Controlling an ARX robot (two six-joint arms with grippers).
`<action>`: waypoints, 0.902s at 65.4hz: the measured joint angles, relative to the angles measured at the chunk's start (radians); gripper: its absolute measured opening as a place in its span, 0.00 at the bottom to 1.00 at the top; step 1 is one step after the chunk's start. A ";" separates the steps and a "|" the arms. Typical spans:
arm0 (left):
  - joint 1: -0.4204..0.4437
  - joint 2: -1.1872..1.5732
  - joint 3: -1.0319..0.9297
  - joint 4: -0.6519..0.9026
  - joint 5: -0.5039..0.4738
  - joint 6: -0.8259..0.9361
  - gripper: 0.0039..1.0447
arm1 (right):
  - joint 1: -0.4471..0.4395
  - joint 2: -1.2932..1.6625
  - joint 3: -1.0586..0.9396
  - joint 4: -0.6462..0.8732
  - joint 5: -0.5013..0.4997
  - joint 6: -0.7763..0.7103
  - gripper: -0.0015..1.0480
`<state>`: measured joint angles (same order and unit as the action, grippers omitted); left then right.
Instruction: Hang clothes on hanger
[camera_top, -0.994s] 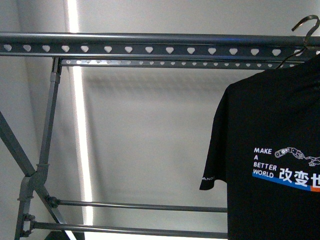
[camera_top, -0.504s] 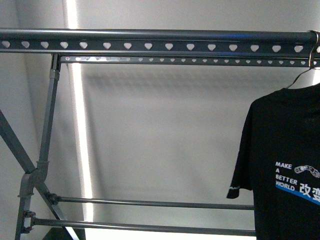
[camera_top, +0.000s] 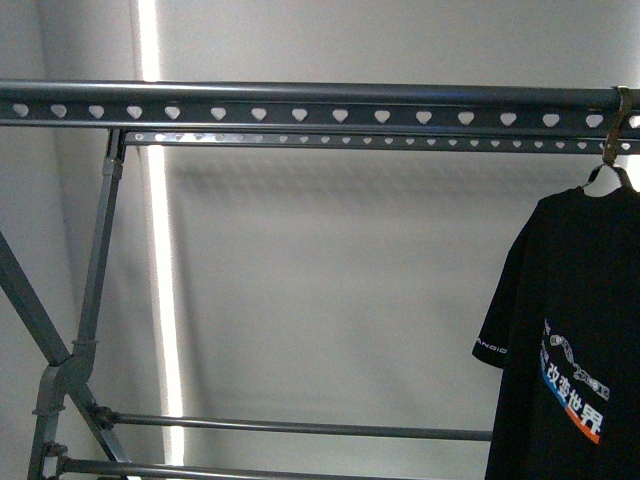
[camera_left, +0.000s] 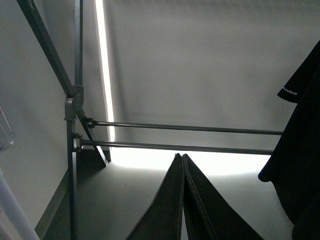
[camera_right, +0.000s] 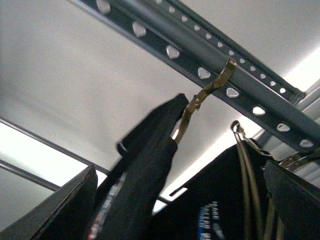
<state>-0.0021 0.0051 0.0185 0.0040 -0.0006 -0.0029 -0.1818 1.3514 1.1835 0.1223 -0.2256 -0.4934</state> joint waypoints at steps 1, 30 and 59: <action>0.000 0.000 0.000 0.000 0.000 0.000 0.03 | -0.003 -0.013 -0.011 0.004 -0.010 0.023 0.94; 0.000 -0.001 0.000 0.000 0.000 0.000 0.03 | 0.001 -0.573 -0.546 0.059 0.053 0.499 0.67; 0.000 -0.002 0.000 0.000 0.000 0.000 0.03 | 0.169 -0.795 -0.943 0.185 0.217 0.494 0.02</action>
<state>-0.0021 0.0036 0.0185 0.0040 -0.0006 -0.0029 -0.0128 0.5560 0.2405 0.3069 -0.0082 0.0002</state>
